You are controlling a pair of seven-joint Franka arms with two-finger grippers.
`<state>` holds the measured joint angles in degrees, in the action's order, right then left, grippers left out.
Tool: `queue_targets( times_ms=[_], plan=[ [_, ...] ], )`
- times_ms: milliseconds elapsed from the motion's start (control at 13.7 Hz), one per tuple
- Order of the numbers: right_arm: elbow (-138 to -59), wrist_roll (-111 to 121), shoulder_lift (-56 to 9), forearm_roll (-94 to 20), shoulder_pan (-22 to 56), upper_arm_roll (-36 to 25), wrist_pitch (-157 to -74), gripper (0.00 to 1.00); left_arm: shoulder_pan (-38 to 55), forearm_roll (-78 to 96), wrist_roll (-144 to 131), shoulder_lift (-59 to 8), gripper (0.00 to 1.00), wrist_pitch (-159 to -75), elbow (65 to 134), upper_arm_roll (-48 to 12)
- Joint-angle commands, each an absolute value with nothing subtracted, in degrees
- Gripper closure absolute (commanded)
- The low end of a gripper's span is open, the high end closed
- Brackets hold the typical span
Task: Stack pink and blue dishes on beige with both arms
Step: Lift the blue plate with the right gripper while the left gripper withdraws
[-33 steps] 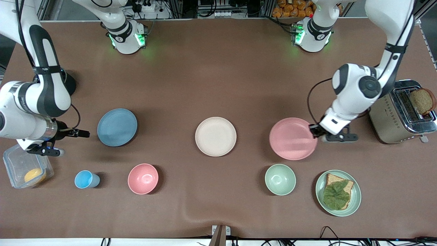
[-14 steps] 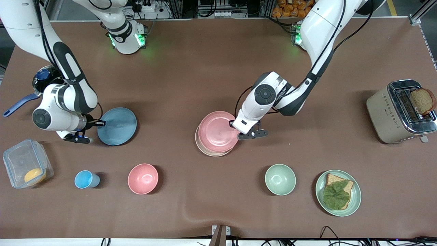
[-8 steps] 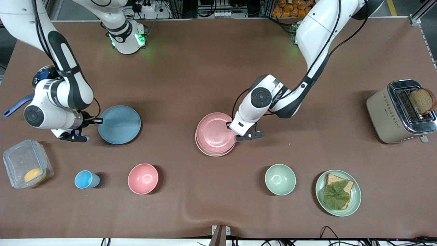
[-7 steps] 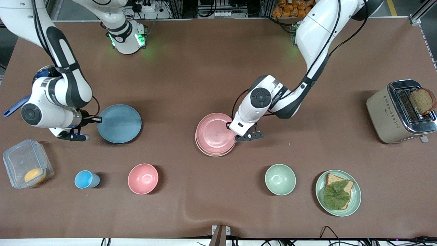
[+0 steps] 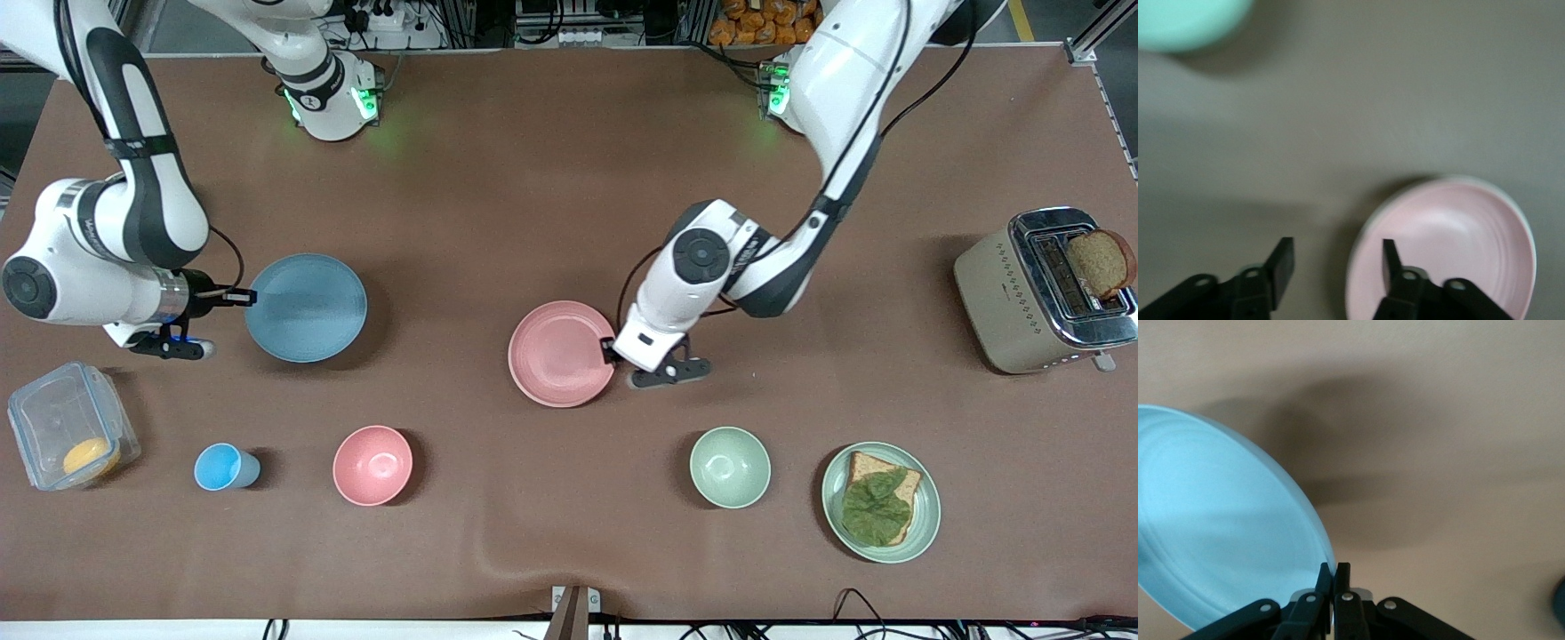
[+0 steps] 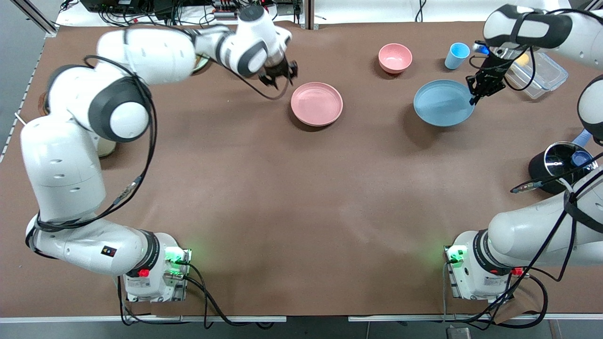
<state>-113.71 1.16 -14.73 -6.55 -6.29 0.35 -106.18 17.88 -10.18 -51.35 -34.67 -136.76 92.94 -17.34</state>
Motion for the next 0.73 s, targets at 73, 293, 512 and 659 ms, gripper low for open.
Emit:
queue_targets(
  times_ms=[73,293,512,659],
  plan=[
    [-111.2,2.0,-13.7,-8.3,-5.4,0.6,-100.6,1.00,10.3,-14.0,-49.3,-21.1,0.00,-126.2,94.8,-17.6],
    [-110.5,3.1,-13.9,-14.4,-3.1,1.8,-100.2,1.00,3.4,-12.4,-41.8,-12.4,0.00,-119.5,94.5,-18.4],
    [-109.9,0.9,-14.6,-21.3,3.4,1.8,-101.0,1.00,-2.7,-0.1,-28.1,-5.3,0.00,-113.8,94.4,-16.6],
    [-109.5,-2.4,-16.1,-24.2,7.5,1.8,-103.6,1.00,-2.1,1.9,-24.1,-4.0,0.00,-106.5,93.2,-10.7]
  ],
)
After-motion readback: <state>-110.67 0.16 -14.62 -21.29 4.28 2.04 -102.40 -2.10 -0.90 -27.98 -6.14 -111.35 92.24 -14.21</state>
